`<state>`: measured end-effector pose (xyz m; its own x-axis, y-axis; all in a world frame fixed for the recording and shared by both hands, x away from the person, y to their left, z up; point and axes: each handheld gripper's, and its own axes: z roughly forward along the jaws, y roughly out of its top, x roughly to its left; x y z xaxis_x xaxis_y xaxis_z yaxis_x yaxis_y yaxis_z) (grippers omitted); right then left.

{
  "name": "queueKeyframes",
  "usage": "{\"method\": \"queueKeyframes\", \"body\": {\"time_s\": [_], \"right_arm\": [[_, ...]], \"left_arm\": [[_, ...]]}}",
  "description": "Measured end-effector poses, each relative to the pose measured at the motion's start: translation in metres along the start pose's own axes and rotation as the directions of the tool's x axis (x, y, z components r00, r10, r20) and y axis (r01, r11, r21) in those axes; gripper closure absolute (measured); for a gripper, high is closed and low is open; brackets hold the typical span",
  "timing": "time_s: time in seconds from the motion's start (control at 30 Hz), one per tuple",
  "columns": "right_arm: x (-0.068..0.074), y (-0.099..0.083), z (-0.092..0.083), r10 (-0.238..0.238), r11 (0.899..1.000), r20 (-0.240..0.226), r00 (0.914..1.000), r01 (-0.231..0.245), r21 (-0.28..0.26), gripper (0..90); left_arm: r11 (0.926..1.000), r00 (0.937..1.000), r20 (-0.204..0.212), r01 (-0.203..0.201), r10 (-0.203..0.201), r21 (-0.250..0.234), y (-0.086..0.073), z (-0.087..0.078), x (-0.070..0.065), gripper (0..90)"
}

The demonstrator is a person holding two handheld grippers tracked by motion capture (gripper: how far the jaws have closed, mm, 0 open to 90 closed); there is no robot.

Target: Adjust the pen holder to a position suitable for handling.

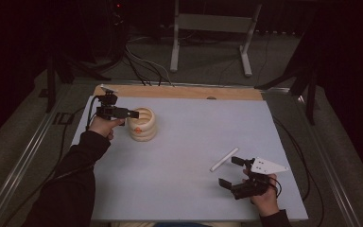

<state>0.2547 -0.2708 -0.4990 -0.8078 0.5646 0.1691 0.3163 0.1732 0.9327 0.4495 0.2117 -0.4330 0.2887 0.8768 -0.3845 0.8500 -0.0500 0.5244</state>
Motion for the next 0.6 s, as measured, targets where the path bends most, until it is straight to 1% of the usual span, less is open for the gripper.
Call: {"method": "queueKeyframes", "body": {"time_s": [0.03, 0.07, 0.1, 0.13, 0.17, 0.2, 0.23, 0.27, 0.3, 0.33, 0.37, 0.43, 0.47, 0.5, 0.57, 0.6], "right_arm": [[0.0, 0.0, 0.0, 0.0, 1.0, 0.0, 1.0, 0.0, 0.0, 0.0], [0.0, 0.0, 0.0, 0.0, 1.0, 0.0, 1.0, 0.0, 0.0, 0.0], [0.0, 0.0, 0.0, 0.004, 1.0, 0.001, 1.0, -0.004, 0.001, 0.0], [0.0, 0.0, 0.0, 0.005, 1.0, 0.001, 1.0, -0.005, 0.002, 0.0], [-0.001, 0.0, 0.0, 0.004, 1.0, 0.002, 1.0, -0.004, 0.002, 0.0], [-0.001, 0.0, 0.0, 0.004, 1.0, 0.002, 1.0, -0.004, 0.002, 0.0], [-0.001, 0.0, 0.0, 0.004, 1.0, 0.001, 1.0, -0.004, 0.003, 0.0], [-0.001, 0.0, 0.0, 0.004, 1.0, 0.002, 1.0, -0.004, 0.003, 0.0], [0.0, 0.0, 0.0, 0.004, 1.0, 0.002, 1.0, -0.004, 0.004, 0.0], [0.0, 0.0, 0.0, 0.004, 1.0, 0.002, 1.0, -0.004, 0.004, 0.0], [-0.001, 0.0, 0.0, 0.004, 1.0, 0.002, 1.0, -0.004, 0.005, 0.0], [-0.001, 0.0, 0.0, 0.006, 1.0, 0.002, 1.0, -0.006, 0.004, 0.0], [-0.001, 0.0, 0.0, 0.006, 1.0, 0.002, 1.0, -0.006, 0.004, 0.0], [-0.001, 0.0, 0.0, 0.005, 1.0, 0.003, 1.0, -0.005, 0.004, 0.0], [-0.001, 0.0, 0.0, 0.006, 1.0, 0.003, 1.0, -0.006, 0.004, 0.0], [-0.001, 0.0, 0.0, 0.007, 1.0, 0.003, 1.0, -0.007, 0.004, 0.0]], "left_arm": [[1.0, 1.0, -0.005, 0.007, -0.007, 0.005, 0.001, 0.0, 0.001, 16.6], [1.0, 1.0, -0.005, 0.007, -0.007, 0.005, 0.001, 0.0, 0.001, 17.8], [0.9998, 0.9998, -0.005, 0.017, -0.017, 0.01, 0.002, 0.0, 0.002, 23.5], [0.9992, 0.999, -0.025, 0.038, -0.038, 0.009, 0.003, 0.0, 0.003, 28.3], [0.9992, 0.999, -0.025, 0.038, -0.038, 0.009, 0.003, 0.0, 0.003, 32.1], [0.9988, 0.9985, -0.03, 0.047, -0.047, 0.011, 0.004, 0.0, 0.003, 32.1], [0.9982, 0.998, -0.027, 0.058, -0.058, 0.017, 0.005, 0.0, 0.004, 39.7], [0.9979, 0.9976, -0.034, 0.062, -0.061, 0.022, 0.006, 0.001, 0.004, 41.8], [0.9974, 0.9974, -0.03, 0.067, -0.066, 0.027, 0.007, 0.002, 0.005, 44.3], [0.9968, 0.9971, -0.025, 0.073, -0.072, 0.033, 0.007, 0.002, 0.005, 44.3], [0.9966, 0.9968, -0.037, 0.072, -0.071, 0.039, 0.008, 0.003, 0.004, 48.0], [0.9958, 0.9967, -0.039, 0.073, -0.071, 0.056, 0.01, 0.006, 0.001, 51.8], [0.996, 0.9968, -0.048, 0.067, -0.064, 0.06, 0.011, 0.008, 0.0, 53.6], [0.996, 0.9968, -0.048, 0.067, -0.064, 0.06, 0.011, 0.008, 0.0, 54.6], [0.9956, 0.9964, -0.069, 0.054, -0.048, 0.077, 0.011, 0.011, -0.003, 57.8], [0.995, 0.9961, -0.084, 0.036, -0.028, 0.093, 0.011, 0.015, -0.006, 59.4]]}}
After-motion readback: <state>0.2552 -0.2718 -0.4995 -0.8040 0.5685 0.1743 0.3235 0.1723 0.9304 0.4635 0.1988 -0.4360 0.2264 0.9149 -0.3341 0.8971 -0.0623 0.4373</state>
